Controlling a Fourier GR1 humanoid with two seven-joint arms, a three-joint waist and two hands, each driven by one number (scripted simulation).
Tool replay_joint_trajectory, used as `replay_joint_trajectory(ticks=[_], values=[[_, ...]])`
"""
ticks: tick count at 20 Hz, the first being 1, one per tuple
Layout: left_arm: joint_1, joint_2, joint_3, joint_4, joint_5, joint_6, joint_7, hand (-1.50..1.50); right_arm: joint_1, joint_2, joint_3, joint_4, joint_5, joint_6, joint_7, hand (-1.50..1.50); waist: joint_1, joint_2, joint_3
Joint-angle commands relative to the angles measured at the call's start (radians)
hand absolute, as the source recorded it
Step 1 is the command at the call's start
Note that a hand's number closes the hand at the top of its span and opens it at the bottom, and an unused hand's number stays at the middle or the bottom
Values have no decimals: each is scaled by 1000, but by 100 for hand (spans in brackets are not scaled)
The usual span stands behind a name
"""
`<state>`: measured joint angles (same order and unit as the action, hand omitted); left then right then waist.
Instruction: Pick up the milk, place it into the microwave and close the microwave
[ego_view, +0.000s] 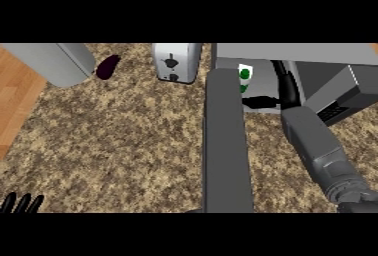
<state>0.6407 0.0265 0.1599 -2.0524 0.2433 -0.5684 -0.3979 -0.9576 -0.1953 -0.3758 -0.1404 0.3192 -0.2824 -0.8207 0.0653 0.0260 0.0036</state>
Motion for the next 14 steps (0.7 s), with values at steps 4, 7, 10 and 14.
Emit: replay_joint_trajectory(ticks=[4,7,10,14], values=[[7,-26,-117,-34,-97,52,15,-150,68,41,-1,-30,-29,108,-49,-150,-44,-22,-3],[16,-26,-150,-71,-119,55,39,-150,152,44,3,-50,-37,138,-123,-150,-49,-22,-3],[-2,-26,-234,-46,-185,119,26,-150,185,93,25,-107,-46,161,-93,-150,-76,-35,-4],[-64,-26,-236,-34,-172,98,78,-150,306,49,37,-174,-68,265,-127,-150,-86,-35,-5]])
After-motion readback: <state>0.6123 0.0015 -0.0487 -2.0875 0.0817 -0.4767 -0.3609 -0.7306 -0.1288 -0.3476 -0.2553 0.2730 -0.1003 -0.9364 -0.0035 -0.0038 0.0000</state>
